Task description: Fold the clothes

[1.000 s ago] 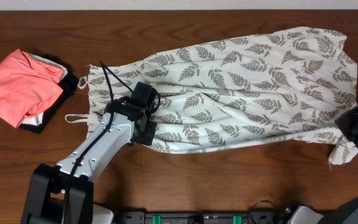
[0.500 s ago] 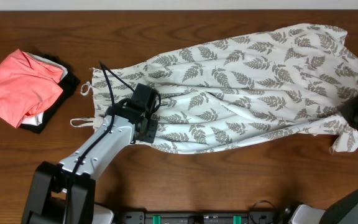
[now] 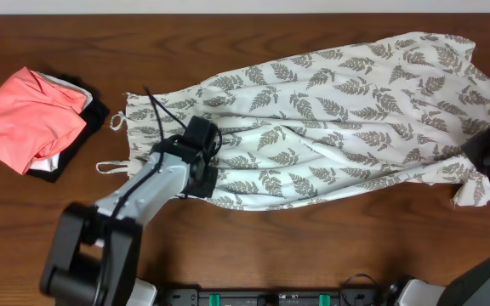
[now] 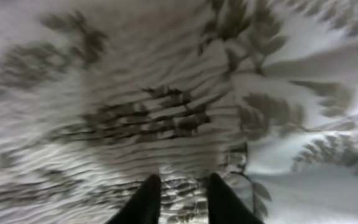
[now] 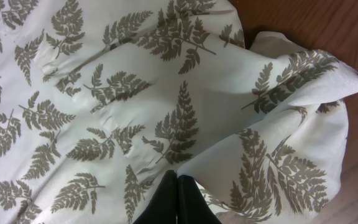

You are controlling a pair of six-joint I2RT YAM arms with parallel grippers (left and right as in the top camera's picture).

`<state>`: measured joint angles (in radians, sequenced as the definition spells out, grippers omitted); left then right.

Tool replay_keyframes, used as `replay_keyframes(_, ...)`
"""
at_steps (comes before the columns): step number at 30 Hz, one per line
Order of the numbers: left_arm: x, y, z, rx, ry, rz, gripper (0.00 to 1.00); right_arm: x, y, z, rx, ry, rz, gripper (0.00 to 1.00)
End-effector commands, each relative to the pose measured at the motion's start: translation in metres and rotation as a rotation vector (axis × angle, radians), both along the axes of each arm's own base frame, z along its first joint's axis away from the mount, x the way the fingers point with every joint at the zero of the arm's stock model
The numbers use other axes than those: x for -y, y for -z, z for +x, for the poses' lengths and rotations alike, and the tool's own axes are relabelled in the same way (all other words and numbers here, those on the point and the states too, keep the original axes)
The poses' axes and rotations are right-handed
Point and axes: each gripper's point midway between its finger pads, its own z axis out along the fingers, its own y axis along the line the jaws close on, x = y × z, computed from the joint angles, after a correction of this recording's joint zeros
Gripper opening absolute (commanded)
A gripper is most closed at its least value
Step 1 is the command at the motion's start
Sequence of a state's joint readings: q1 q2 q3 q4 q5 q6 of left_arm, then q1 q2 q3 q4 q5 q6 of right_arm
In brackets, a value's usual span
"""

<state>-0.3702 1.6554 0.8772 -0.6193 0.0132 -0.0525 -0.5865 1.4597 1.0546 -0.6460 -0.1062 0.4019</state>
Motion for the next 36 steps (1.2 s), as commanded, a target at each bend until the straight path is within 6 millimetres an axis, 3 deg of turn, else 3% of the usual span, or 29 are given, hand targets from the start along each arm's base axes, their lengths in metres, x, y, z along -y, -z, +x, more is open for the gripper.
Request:
replay_keyframes(1,-0.002,0.022,-0.012,-0.087,-0.018,0.006,0.19,0.003,-0.009,0.008,0.018,0.002,-0.02,0.01)
replay_keyframes(5,-0.008,0.036,-0.018,-0.147,-0.063,0.0,0.07,0.004,-0.011,0.01,0.03,0.003,-0.028,0.01)
replay_keyframes(12,-0.017,0.042,-0.018,-0.177,-0.097,-0.021,0.06,0.012,-0.031,0.019,0.069,0.008,-0.063,0.01)
replay_keyframes(19,-0.013,0.043,-0.005,-0.123,-0.118,-0.041,0.06,0.024,-0.049,0.037,0.097,0.004,-0.091,0.01)
replay_keyframes(25,-0.009,0.042,0.011,-0.062,-0.115,-0.062,0.07,0.02,-0.026,0.065,0.046,-0.04,-0.057,0.01)
replay_keyframes(36,-0.009,0.042,0.011,-0.061,-0.115,-0.062,0.07,0.016,0.021,0.116,-0.038,-0.098,-0.047,0.01)
